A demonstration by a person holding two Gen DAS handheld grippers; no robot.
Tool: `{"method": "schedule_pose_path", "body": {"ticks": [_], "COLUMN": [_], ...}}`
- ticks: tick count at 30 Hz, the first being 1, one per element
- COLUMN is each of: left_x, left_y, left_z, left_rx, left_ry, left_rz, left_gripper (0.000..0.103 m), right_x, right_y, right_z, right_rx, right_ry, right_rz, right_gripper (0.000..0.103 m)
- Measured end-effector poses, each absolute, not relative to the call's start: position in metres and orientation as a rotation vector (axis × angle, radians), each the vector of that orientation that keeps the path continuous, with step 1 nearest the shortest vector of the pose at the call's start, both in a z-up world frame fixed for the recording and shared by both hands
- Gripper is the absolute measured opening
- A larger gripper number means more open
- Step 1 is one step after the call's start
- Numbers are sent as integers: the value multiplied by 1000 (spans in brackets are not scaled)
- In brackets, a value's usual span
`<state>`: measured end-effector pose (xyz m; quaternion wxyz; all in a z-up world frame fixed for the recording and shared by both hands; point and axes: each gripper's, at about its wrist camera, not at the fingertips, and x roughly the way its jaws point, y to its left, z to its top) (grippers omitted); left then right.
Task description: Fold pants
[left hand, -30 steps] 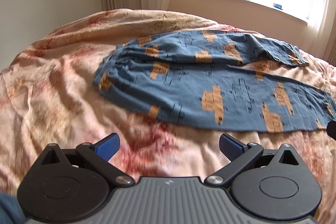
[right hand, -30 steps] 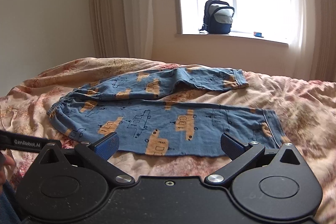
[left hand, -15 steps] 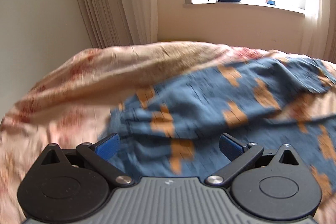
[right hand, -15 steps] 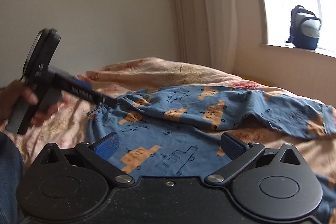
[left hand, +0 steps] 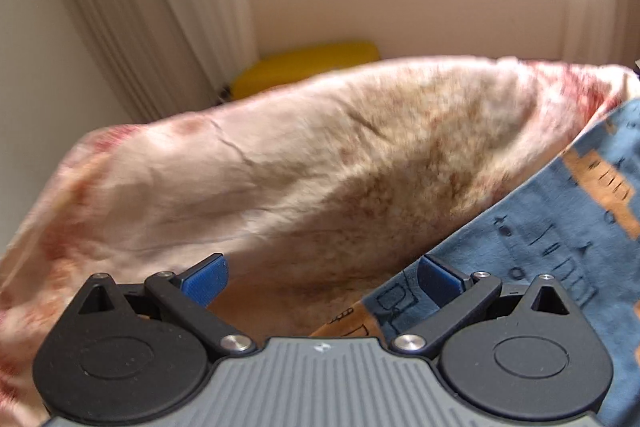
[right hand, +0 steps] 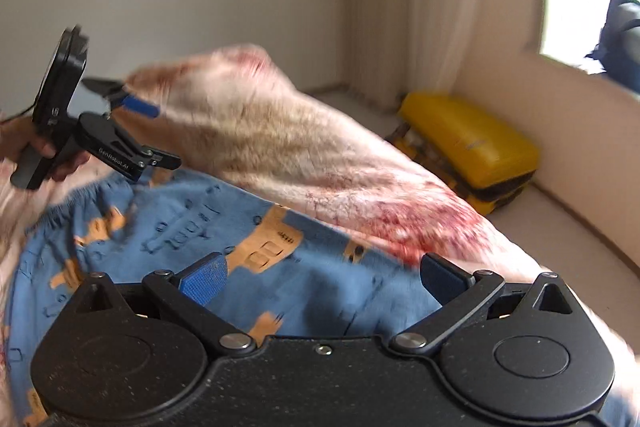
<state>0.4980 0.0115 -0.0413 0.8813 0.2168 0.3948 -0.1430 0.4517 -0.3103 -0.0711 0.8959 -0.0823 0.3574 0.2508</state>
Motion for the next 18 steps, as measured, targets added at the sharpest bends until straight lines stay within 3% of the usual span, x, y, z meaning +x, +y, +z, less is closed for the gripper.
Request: {"method": "schedule_pose_path", "body": {"ticks": [3, 8, 12, 16, 18], "left_x": [511, 515, 514, 523, 526], "left_y": [10, 22, 31, 36, 37], "left_z": [-59, -67, -64, -56, -54], "left_rx": [540, 594, 611, 573, 564], "left_ry": [838, 853, 891, 968, 1007], "left_rz": [-342, -449, -523, -586, -611], "left_gripper": [103, 100, 82, 62, 59], "right_x": [487, 505, 502, 505, 504], "right_y": [-302, -288, -286, -287, -287], "right_z": [-80, -97, -98, -97, -96], "right_rx": [-179, -280, -322, -345, -364], "right_ry": [836, 919, 926, 939, 943], "right_rz": [555, 584, 629, 629, 633], "right_gripper": [100, 66, 58, 39, 37]}}
